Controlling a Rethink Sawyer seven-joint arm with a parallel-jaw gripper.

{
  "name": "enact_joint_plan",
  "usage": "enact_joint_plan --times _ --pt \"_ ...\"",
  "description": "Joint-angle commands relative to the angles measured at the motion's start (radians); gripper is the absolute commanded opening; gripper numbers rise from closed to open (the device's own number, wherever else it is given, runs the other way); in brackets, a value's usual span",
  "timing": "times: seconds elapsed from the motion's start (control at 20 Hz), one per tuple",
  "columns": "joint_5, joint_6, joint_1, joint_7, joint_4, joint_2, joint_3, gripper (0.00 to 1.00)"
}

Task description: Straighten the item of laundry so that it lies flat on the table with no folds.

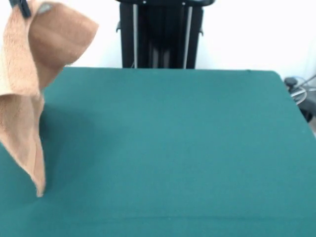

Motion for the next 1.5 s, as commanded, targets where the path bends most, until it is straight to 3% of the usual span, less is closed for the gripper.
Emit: enact_joint_plan --times 0.05,0.3,0.55,1.0,1.5 --pt "-0.064 -0.133 -0.027 -0.195 0.187 0.059 0.111 0.00" --pt "-0.104 -0.184 -0.038 -0.168 0.199 0.076 0.128 0.00" --pt "-0.139 -0.317 -0.009 -0.067 0.248 0.089 0.117 0.00" --pt "-0.112 -0.365 0.152 0.160 0.341 0.002 0.033 0.00" --pt "-0.049 -0.437 0.301 0.271 0.374 0.010 -0.051 0.00"
